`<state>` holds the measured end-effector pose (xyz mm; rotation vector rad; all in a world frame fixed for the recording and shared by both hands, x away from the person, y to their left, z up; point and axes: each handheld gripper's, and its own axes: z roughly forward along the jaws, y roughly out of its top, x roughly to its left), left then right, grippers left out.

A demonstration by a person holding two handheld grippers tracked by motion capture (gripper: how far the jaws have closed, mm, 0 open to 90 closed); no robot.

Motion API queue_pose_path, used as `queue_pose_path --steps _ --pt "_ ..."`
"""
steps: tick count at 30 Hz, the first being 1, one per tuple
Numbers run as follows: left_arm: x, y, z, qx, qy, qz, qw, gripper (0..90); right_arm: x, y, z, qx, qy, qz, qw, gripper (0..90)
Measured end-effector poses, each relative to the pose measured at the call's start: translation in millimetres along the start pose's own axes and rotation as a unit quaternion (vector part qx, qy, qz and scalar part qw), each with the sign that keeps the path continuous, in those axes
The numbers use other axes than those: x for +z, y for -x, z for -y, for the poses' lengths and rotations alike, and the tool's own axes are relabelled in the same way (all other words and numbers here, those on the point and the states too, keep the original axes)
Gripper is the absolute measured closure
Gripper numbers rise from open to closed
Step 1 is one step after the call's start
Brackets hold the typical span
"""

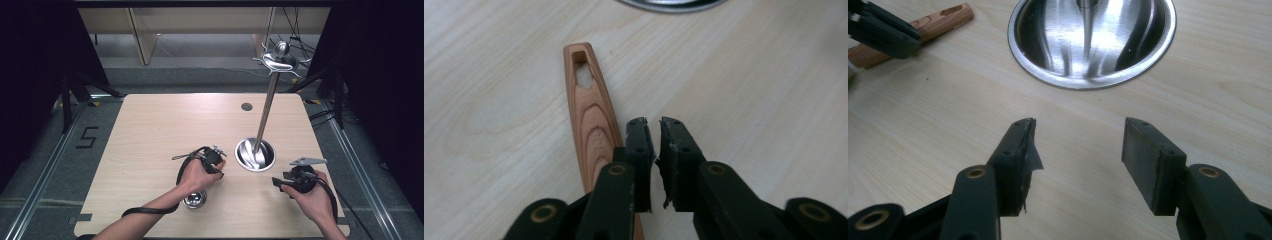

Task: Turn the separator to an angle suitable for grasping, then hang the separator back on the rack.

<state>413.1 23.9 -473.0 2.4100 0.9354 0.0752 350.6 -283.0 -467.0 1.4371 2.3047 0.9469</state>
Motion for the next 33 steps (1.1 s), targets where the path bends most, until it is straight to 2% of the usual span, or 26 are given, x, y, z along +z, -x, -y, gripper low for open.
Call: queue_pose_path --steps 1,2,4,5,6,7,9,12,13,15,16,17,20,21,22,23,28,29,33 --pt "-6.5 -2.6 3.2 0.002 0.004 0.000 1.0000 78.9 -0.3 -0.3 0.1 0.005 0.000 -0.002 1.0000 47.8" --pt "-12.7 -5.8 7.3 0.002 0.005 0.000 1.0000 77.4 -1.7 -3.1 0.0 0.030 -0.009 -0.003 0.9995 47.8" --pt "-23.1 -12.8 16.6 -0.004 0.003 -0.005 1.0000 71.7 -1.5 -1.7 0.5 0.021 -0.007 -0.002 0.9997 47.8" --pt "-28.8 -17.4 22.9 -0.008 0.005 -0.012 0.9999 68.1 0.0 0.7 1.0 0.003 0.000 0.000 1.0000 47.8" --pt "-31.8 -20.1 26.5 -0.010 0.004 -0.017 0.9998 63.8 -1.8 -2.2 0.5 0.023 -0.010 0.000 0.9997 47.8" --pt "-35.6 -23.7 32.6 -0.016 0.005 -0.024 0.9996 60.8 -1.3 -1.7 0.8 0.017 -0.009 0.002 0.9998 47.8" --pt "-39.9 -28.7 40.0 -0.022 0.000 -0.028 0.9994 54.8 -1.6 -3.8 0.1 0.031 -0.011 -0.001 0.9995 47.8" --pt "-46.2 -34.9 48.1 -0.034 -0.003 -0.028 0.9990 50.4 -0.6 -1.4 0.8 0.016 -0.003 0.001 0.9999 47.8" --pt "-47.0 -36.4 48.5 -0.033 -0.001 -0.028 0.9991 49.4 -1.8 -3.0 1.4 0.030 -0.007 0.002 0.9995 47.8" --pt "-48.6 -38.1 47.4 -0.034 0.003 -0.023 0.9992 48.7 -2.6 -2.8 2.1 0.039 -0.013 -0.002 0.9991 47.8" --pt "-48.8 -37.9 46.3 -0.041 0.006 -0.022 0.9989 48.4 -0.9 1.3 2.9 0.013 -0.001 0.002 0.9999 47.8" --pt "-48.8 -38.3 45.3 -0.041 0.006 -0.018 0.9990 47.9 -1.6 0.1 2.4 0.026 0.000 0.001 0.9997 47.8" --pt "-47.6 -37.9 43.7 -0.044 0.006 -0.018 0.9988 47.4 -1.1 2.5 2.0 0.022 0.004 -0.008 0.9997 47.8" --pt "-46.9 -38.0 44.4 -0.043 0.004 -0.013 0.9990 47.4 -2.8 1.0 1.5 0.028 -0.005 0.000 0.9996 47.8" --pt "-46.3 -36.5 45.6 -0.043 0.003 -0.013 0.9990 47.4 -3.0 1.7 0.7 0.020 -0.003 0.001 0.9998 47.8" --pt "-46.0 -34.9 46.2 -0.041 0.002 -0.012 0.9991 47.4 -4.9 -0.7 0.1 0.025 -0.009 0.010 0.9996 47.8" --pt "-43.0 -27.2 41.5 -0.038 0.002 -0.009 0.9992 47.1 -3.1 -1.0 0.7 0.035 -0.009 0.001 0.9993 47.8" --pt "-39.1 -24.1 35.9 -0.033 -0.002 -0.007 0.9994 46.8 -1.8 2.8 0.9 0.007 0.001 0.002 1.0000 47.8" --pt "-28.2 -16.8 26.9 -0.044 -0.020 -0.010 0.9988 44.5 -1.5 1.6 0.3 0.015 -0.002 -0.004 0.9999 47.8"
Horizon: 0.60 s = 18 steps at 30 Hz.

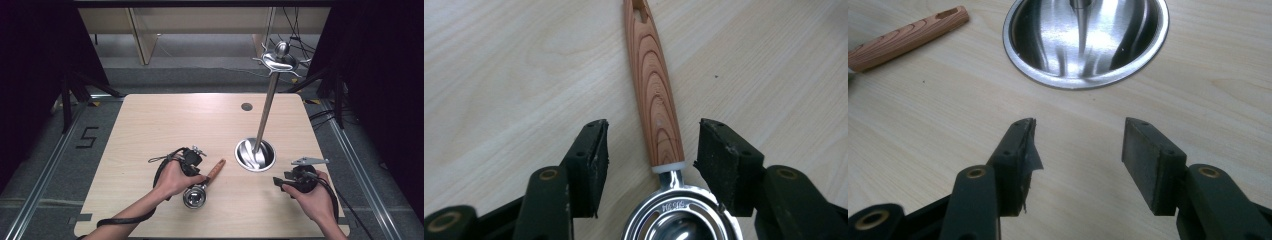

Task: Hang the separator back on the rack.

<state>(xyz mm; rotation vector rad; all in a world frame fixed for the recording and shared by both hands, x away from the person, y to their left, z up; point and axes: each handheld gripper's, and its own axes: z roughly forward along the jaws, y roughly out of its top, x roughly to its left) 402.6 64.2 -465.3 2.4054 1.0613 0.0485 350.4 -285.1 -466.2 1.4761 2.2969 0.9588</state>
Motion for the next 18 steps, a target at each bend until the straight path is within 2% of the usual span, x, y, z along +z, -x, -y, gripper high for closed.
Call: queue_pose_path --steps 1,2,3,4,5,6,7,8,10,12,13,14,15,17,18 --pt "3.0 2.6 -1.7 -0.008 -0.004 0.000 1.0000 44.2 0.0 0.1 -0.3 0.001 -0.001 -0.011 0.9999 47.8" --pt "5.8 4.0 -4.5 -0.004 -0.012 -0.002 0.9999 44.1 0.7 -1.4 0.1 0.007 0.005 -0.004 1.0000 47.7" --pt "7.9 5.9 -6.4 -0.007 -0.018 -0.003 0.9998 43.6 -2.2 -4.5 -0.4 0.020 -0.007 0.004 0.9998 47.7" --pt "9.3 7.2 -7.6 -0.009 -0.023 -0.002 0.9997 43.6 -2.4 -4.9 -0.6 0.017 -0.005 0.005 0.9998 47.7" --pt "10.6 8.3 -9.5 -0.007 -0.023 0.001 0.9997 43.7 0.8 -5.8 0.6 0.023 0.014 0.001 0.9996 47.7" --pt "11.6 10.0 -11.1 -0.013 -0.023 0.002 0.9997 44.0 -0.7 -5.4 0.0 0.016 0.005 0.003 0.9999 47.7" --pt "13.2 11.2 -12.2 -0.010 -0.025 -0.004 0.9996 44.2 -1.9 -4.7 -0.7 0.011 -0.005 0.003 0.9999 47.7" --pt "14.8 11.8 -13.1 -0.005 -0.031 -0.010 0.9994 44.4 -1.3 -3.3 -0.7 -0.001 0.000 0.004 1.0000 47.7" --pt "16.9 10.3 -15.5 0.010 -0.061 -0.016 0.9980 44.5 -0.7 -3.3 -0.8 -0.003 -0.001 0.005 1.0000 47.7" --pt "21.2 10.7 -16.7 0.013 -0.070 -0.025 0.9972 44.6 0.5 -3.1 -0.8 -0.002 -0.002 0.002 1.0000 47.7" --pt "23.1 10.5 -17.6 0.015 -0.071 -0.028 0.9969 45.3 1.8 -1.3 -0.2 -0.017 0.002 0.005 0.9998 47.7" --pt "25.5 11.2 -18.2 0.010 -0.073 -0.030 0.9968 46.1 1.6 -1.8 -0.4 -0.014 0.000 0.005 0.9999 47.6" --pt "27.5 10.6 -19.2 0.016 -0.078 -0.035 0.9962 46.7 1.7 -1.8 -0.5 -0.014 0.000 0.005 0.9999 47.6" --pt "31.4 11.2 -20.7 0.014 -0.081 -0.040 0.9958 49.0 1.6 -1.5 -0.5 -0.017 0.001 0.005 0.9999 47.6" --pt "32.2 11.4 -22.0 0.025 -0.084 -0.047 0.9951 50.2 1.2 -1.8 -0.5 -0.014 0.000 0.006 0.9999 47.6"
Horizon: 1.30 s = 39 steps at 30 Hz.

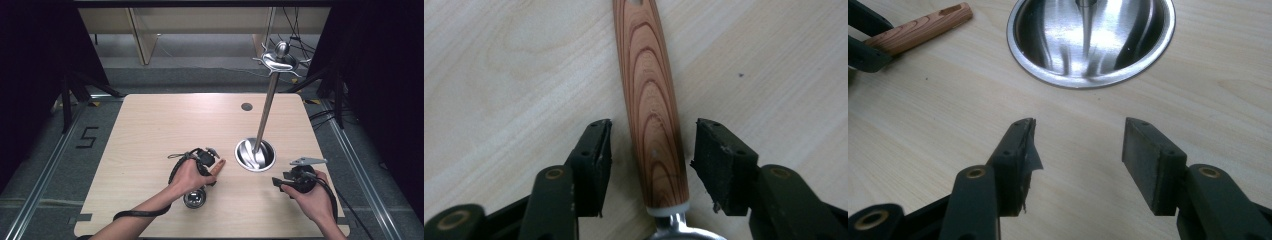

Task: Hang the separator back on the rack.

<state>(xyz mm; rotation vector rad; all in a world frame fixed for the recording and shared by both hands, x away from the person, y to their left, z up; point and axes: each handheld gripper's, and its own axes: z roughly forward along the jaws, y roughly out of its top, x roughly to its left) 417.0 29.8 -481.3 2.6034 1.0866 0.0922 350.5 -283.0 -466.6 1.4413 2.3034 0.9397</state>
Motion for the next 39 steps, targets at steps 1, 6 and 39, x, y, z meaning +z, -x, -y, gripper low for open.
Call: queue_pose_path --steps 1,6,39 --pt "-0.1 1.2 -0.6 0.001 -0.002 -0.005 1.0000 51.8 -0.2 -0.5 0.0 0.005 0.001 -0.001 1.0000 47.6" --pt "-0.6 7.4 -2.6 0.006 -0.023 -0.026 0.9994 56.8 0.3 0.0 0.2 0.001 0.001 -0.002 1.0000 47.5" --pt "-41.3 0.1 31.0 -0.013 0.190 0.020 0.9816 68.0 -1.0 -4.7 -2.2 0.013 0.007 -0.007 0.9999 47.5"
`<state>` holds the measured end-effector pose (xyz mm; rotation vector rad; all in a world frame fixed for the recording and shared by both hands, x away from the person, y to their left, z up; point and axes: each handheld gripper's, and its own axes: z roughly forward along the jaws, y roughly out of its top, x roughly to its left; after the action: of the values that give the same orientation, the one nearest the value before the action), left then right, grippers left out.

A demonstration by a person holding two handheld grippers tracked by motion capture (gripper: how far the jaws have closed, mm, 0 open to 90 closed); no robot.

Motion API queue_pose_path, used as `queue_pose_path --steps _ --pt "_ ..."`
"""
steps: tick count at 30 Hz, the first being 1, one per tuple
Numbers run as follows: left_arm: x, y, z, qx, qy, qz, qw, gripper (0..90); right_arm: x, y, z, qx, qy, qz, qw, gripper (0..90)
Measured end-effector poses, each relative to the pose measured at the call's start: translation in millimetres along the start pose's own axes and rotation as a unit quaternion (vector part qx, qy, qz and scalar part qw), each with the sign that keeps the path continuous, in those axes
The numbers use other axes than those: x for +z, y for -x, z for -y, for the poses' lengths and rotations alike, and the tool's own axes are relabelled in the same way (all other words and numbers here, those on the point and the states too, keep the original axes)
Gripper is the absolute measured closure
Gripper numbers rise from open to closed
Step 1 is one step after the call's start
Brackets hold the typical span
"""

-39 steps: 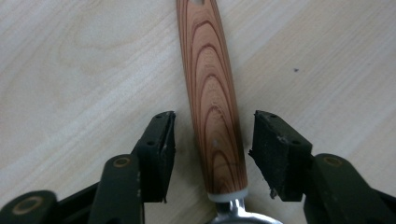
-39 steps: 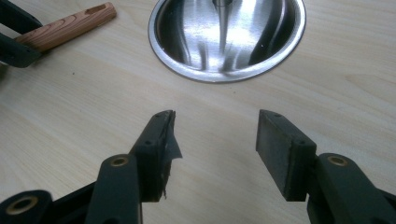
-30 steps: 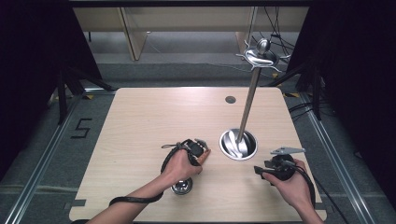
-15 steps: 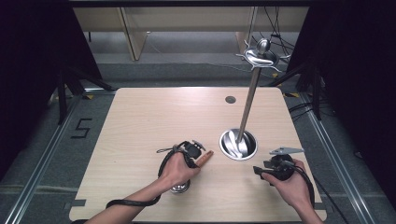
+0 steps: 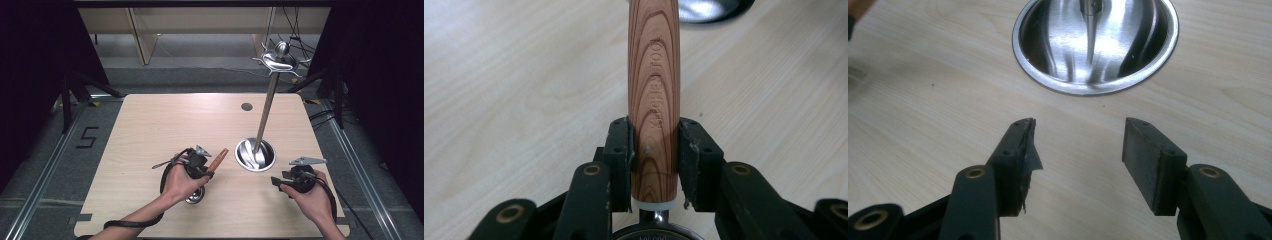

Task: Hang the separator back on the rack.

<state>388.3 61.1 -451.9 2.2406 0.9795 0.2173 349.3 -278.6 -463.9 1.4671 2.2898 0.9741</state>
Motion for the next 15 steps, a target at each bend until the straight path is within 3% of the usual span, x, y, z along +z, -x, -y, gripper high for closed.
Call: queue_pose_path --steps 3,4,7,10,13,15 --pt "-10.3 -1.3 -0.4 -0.001 0.038 0.003 0.9993 68.0 0.8 0.0 -0.3 -0.002 0.004 -0.003 1.0000 47.6" --pt "-12.6 -1.1 -0.3 -0.006 0.049 0.005 0.9988 68.1 1.5 0.9 0.2 -0.014 0.008 0.002 0.9999 47.5" --pt "-22.0 -1.9 -2.9 0.003 0.083 0.009 0.9965 68.1 -0.9 -3.5 -0.2 0.013 -0.005 -0.001 0.9999 47.6" --pt "-29.7 -1.2 -6.0 0.006 0.131 0.009 0.9914 68.0 -1.0 -4.2 -0.5 0.014 -0.001 -0.003 0.9999 47.6" --pt "-34.9 -0.4 -8.0 0.014 0.163 0.003 0.9865 68.0 -0.9 -3.1 -0.4 0.002 0.005 -0.001 1.0000 47.7" --pt "-36.9 1.2 -8.5 0.010 0.188 0.003 0.9821 68.0 -1.1 -2.9 -0.2 0.000 0.004 -0.001 1.0000 47.7"
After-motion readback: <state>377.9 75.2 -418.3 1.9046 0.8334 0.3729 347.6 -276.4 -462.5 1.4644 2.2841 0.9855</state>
